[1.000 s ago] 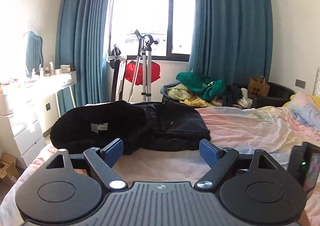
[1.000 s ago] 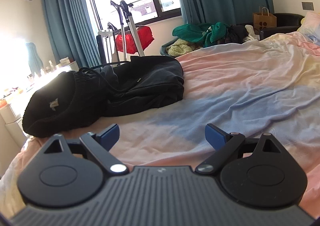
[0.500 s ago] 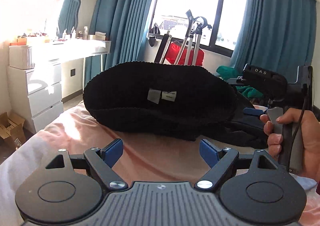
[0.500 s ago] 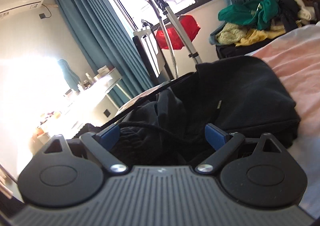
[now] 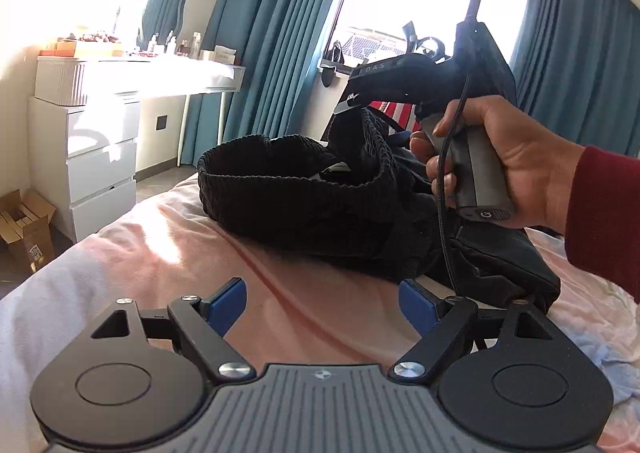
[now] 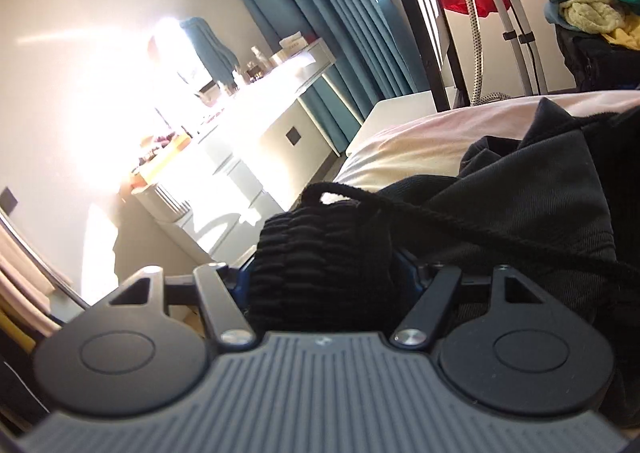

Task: Fold clothes
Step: 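Reach the right gripper onto the trousers body and close on the fabric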

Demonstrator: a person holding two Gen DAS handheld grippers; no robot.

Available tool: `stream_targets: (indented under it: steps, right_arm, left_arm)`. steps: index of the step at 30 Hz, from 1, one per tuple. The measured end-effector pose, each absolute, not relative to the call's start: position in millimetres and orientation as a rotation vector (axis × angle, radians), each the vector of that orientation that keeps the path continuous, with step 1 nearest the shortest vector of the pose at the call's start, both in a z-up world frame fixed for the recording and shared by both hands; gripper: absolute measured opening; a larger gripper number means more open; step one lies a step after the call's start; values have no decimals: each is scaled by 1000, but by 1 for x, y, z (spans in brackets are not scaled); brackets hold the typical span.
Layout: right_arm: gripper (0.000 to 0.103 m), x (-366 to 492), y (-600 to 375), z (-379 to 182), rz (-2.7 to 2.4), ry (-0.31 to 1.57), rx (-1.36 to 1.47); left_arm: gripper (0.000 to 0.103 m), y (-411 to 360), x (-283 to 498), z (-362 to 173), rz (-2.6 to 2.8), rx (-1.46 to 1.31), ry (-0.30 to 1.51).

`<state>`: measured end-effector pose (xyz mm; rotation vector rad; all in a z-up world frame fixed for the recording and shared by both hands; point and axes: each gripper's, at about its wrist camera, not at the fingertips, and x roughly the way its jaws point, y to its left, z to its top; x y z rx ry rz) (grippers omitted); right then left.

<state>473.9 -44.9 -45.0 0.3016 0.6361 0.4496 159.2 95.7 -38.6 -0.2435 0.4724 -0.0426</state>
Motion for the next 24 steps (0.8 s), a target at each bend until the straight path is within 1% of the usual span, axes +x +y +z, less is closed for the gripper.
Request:
stream_targets:
  steps: [1, 3, 4, 7, 10, 11, 14, 16, 20, 22, 24]
  right_arm:
    - [71, 469, -40, -36, 438, 623, 229]
    - [77, 450, -50, -20, 441, 563, 148]
    - [81, 439, -66, -15, 429, 529, 153]
    - [81, 406, -129, -3, 373, 431, 233]
    - [81, 376, -204, -12, 256, 364, 348]
    - [83, 371, -222, -21, 205, 374, 342]
    - [83, 377, -257, -63, 81, 521, 289]
    - [83, 383, -260, -86, 58, 561, 235]
    - [81, 406, -229, -127, 77, 634, 25]
    - [79, 419, -209, -138, 106, 638, -67]
    - [80, 429, -190, -151, 143, 649, -164]
  left_arm:
    - [85, 95, 159, -39, -42, -243, 474]
    - [85, 94, 158, -39, -46, -245, 475]
    - [85, 94, 158, -38, -51, -247, 478]
    - [85, 92, 158, -39, -55, -248, 483]
    - [85, 88, 153, -37, -67, -254, 487]
    - [85, 86, 153, -36, -67, -253, 485]
    - [85, 80, 149, -31, -75, -247, 483]
    - [86, 77, 148, -30, -74, -228, 473]
    - [87, 76, 152, -34, -63, -213, 482]
    - [87, 78, 159, -40, -56, -218, 501]
    - [87, 77, 166, -47, -39, -205, 520]
